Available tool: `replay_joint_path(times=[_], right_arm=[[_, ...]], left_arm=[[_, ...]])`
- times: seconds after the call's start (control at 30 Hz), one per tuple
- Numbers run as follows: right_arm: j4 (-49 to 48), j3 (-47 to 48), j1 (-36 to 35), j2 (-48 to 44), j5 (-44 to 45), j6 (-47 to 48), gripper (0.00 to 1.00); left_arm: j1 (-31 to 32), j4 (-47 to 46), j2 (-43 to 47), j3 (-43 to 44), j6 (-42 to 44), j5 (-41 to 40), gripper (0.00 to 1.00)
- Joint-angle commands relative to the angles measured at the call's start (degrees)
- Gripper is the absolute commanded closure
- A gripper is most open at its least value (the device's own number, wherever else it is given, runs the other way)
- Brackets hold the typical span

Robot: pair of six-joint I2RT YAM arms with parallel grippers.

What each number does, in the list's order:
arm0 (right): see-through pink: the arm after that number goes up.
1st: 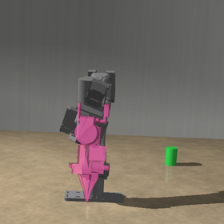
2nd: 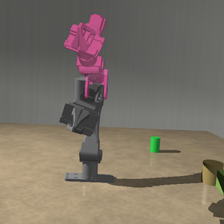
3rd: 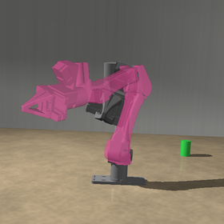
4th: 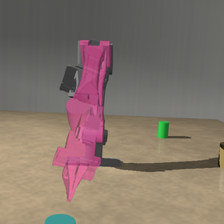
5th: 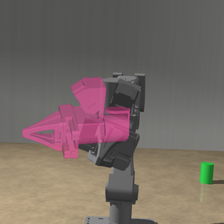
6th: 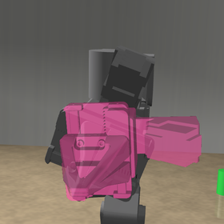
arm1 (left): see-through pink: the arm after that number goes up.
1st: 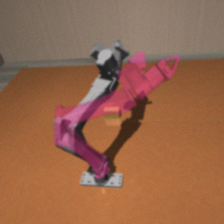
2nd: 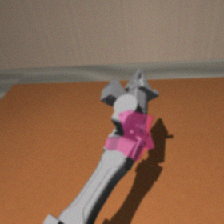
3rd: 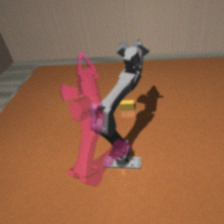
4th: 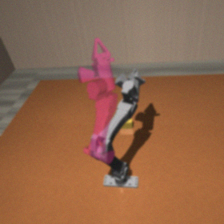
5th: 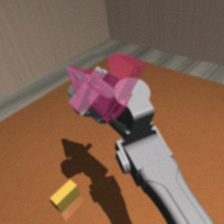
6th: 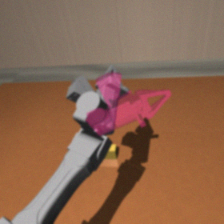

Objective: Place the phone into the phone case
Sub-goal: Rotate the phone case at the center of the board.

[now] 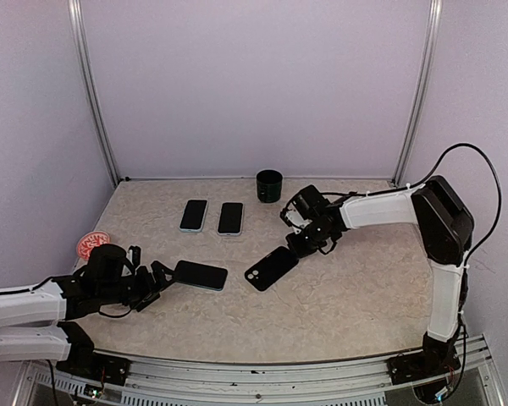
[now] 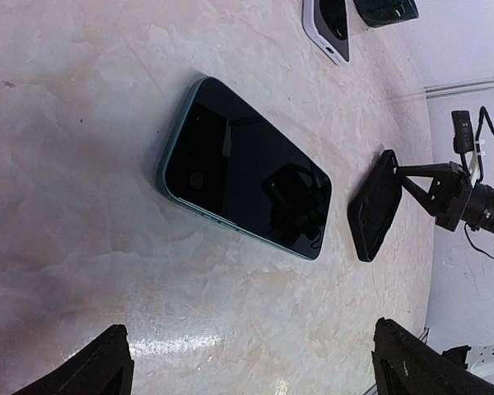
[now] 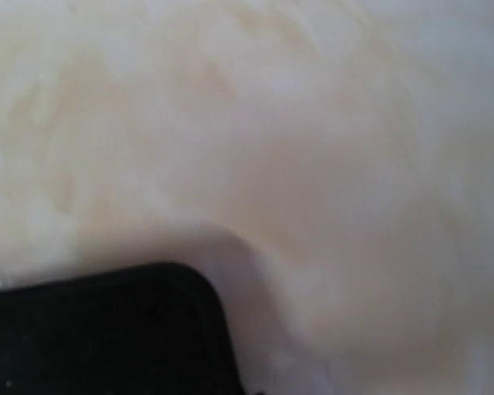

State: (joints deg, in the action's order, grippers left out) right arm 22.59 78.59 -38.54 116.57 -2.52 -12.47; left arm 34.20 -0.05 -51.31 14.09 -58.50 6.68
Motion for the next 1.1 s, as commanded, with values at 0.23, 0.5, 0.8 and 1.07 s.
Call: replay_joint_path(times=[0.23, 0.5, 0.8, 1.07], right_arm=[[-20.9, -25.9, -2.1, -17.9, 1.3, -33.7, 1.00], [-18.3, -26.3, -10.5, -18.5, 7.1, -42.9, 0.81], [-10.2, -19.2, -14.5, -21.6, 11.3, -23.5, 0.27], [1.3, -12.8, -15.3, -21.8, 10.9, 8.5, 0.14]], left_arm=[[0.3, -2.4, -1.5, 1.8, 0.7, 0.2, 0.01], [0.3, -2.5, -1.6, 1.8, 0.8, 0.3, 0.01], [0.2, -0.8, 0.5, 1.2, 1.0, -0.3, 0.01], [0.2, -1.3, 1.1, 0.7, 0.9, -0.5, 0.01]])
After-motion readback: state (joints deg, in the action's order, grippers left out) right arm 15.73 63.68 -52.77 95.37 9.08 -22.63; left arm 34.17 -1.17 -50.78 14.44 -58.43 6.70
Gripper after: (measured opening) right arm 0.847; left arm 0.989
